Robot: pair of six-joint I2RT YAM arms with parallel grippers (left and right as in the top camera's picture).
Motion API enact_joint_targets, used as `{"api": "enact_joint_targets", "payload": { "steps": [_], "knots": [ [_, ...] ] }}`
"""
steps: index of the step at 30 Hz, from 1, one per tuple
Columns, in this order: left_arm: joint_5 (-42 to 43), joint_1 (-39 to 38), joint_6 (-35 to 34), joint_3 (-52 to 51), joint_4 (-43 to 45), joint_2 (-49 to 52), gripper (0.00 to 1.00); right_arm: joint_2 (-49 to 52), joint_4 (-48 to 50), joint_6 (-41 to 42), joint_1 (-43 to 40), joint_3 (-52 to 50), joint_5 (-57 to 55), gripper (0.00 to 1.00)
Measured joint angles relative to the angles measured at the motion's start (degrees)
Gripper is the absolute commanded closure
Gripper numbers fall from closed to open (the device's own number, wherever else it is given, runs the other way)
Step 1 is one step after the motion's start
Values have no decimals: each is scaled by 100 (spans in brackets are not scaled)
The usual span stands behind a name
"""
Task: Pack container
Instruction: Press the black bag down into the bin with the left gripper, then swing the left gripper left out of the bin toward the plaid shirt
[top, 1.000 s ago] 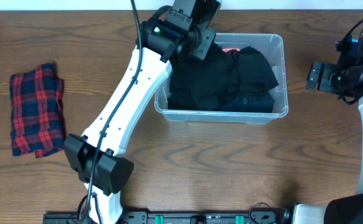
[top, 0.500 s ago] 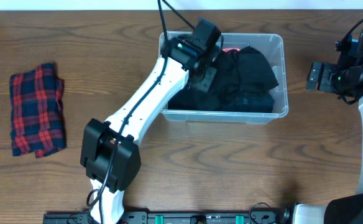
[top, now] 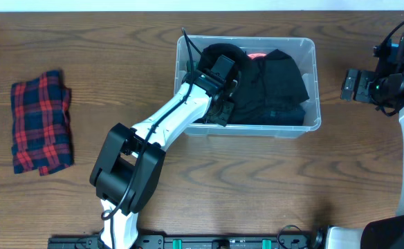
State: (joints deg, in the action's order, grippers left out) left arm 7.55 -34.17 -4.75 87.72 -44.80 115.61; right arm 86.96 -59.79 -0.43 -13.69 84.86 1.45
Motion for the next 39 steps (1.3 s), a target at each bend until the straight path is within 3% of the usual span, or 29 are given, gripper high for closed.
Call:
{"api": "enact_joint_targets", "payload": {
  "steps": [7, 19, 28, 39],
  "knots": [
    [179, -7, 0, 251, -149, -249, 94, 0, 0, 0, 0, 0, 2, 1],
    [304, -63, 2, 664, 1027, -1646, 94, 0, 0, 0, 0, 0, 2, 1],
    [304, -420, 2, 664, 1438, -890, 94, 2, 0, 0, 0, 0, 2, 1],
    [442, -612, 2, 664, 1180, 291, 94, 0, 0, 0, 0, 0, 2, 1]
  ]
}}
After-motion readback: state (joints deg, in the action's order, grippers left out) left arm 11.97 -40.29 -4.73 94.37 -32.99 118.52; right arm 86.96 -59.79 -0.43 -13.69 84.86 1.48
